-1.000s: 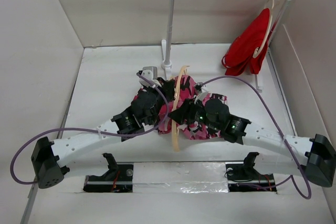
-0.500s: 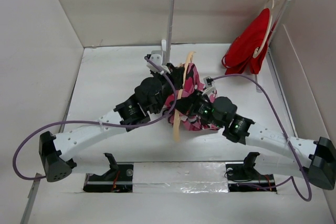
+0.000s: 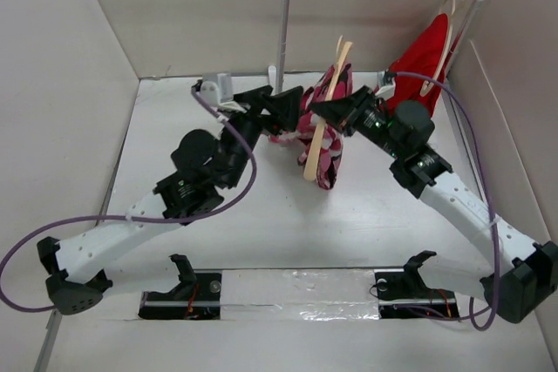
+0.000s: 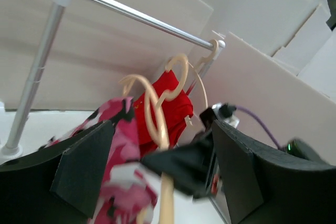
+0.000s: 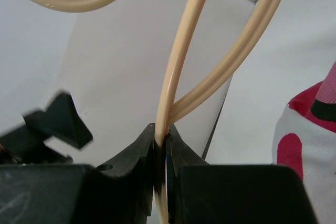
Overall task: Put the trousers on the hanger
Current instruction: Place the hanger at the clothesline.
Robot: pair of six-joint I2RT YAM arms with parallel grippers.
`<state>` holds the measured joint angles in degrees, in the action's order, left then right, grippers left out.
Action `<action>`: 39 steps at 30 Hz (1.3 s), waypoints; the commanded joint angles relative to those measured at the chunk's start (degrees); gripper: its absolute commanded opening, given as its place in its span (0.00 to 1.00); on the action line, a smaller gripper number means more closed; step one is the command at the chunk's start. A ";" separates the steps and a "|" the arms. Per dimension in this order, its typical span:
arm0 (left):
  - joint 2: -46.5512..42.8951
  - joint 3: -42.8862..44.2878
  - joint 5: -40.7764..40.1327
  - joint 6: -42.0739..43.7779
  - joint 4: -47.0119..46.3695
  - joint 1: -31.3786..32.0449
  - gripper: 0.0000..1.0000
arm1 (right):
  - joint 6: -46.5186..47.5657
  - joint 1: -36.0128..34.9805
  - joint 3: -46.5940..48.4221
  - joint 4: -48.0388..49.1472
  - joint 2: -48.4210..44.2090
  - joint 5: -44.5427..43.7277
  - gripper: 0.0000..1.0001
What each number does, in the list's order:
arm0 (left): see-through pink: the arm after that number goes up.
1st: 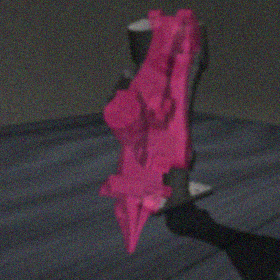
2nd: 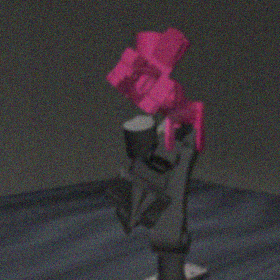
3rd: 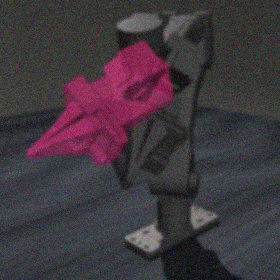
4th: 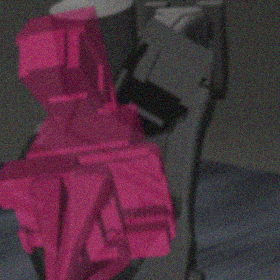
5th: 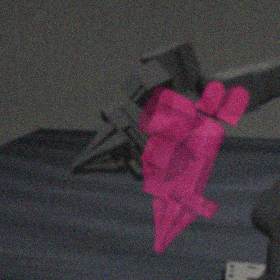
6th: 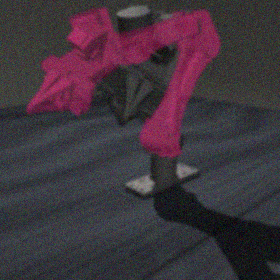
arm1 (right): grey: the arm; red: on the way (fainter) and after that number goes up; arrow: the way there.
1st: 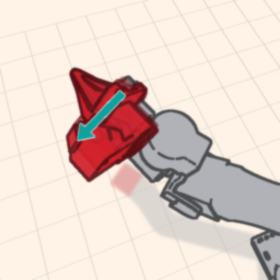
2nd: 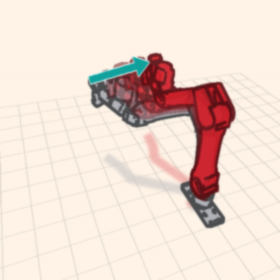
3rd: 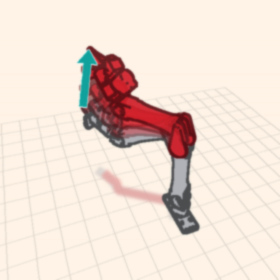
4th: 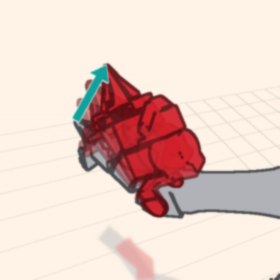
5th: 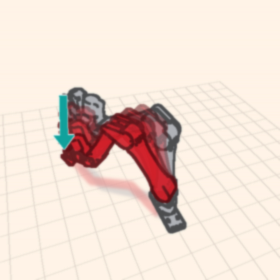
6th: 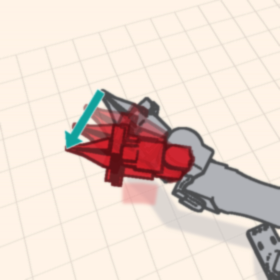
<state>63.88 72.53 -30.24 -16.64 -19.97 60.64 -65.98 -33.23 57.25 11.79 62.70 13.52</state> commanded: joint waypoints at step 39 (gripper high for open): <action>-13.96 -43.35 -2.28 -3.22 -12.03 -1.84 0.68 | 3.57 26.90 60.87 -6.87 44.35 19.97 0.00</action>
<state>49.89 29.58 -32.99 -19.79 -28.58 59.13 -64.40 -8.14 111.61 -2.59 108.03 32.01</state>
